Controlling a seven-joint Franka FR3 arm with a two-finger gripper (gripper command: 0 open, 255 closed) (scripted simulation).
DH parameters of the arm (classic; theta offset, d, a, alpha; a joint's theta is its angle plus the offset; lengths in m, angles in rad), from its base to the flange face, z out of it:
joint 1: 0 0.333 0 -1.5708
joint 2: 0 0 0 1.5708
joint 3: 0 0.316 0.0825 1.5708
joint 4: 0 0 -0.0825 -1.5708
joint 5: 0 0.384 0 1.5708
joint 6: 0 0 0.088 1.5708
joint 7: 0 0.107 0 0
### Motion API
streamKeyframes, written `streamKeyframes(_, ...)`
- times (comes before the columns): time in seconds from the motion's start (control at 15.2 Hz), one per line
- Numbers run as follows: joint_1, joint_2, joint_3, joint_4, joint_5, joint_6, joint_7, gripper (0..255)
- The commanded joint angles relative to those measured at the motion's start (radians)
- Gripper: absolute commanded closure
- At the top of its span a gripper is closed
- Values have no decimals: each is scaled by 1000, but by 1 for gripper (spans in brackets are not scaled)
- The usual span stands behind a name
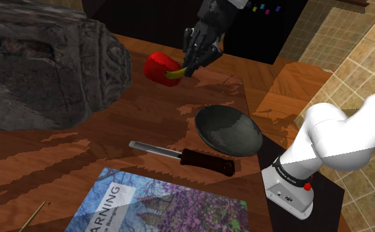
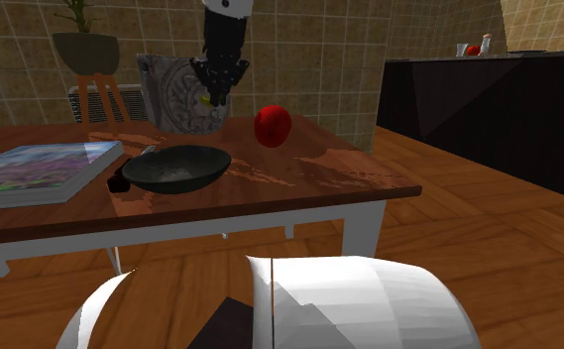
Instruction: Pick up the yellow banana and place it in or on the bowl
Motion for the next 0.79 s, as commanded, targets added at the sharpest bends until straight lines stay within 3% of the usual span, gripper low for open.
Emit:
streamKeyframes(0.0,7,-68,7,-49,6,-16,14,255)
streamKeyframes(0.73,67,-496,51,-300,51,-173,116,255)
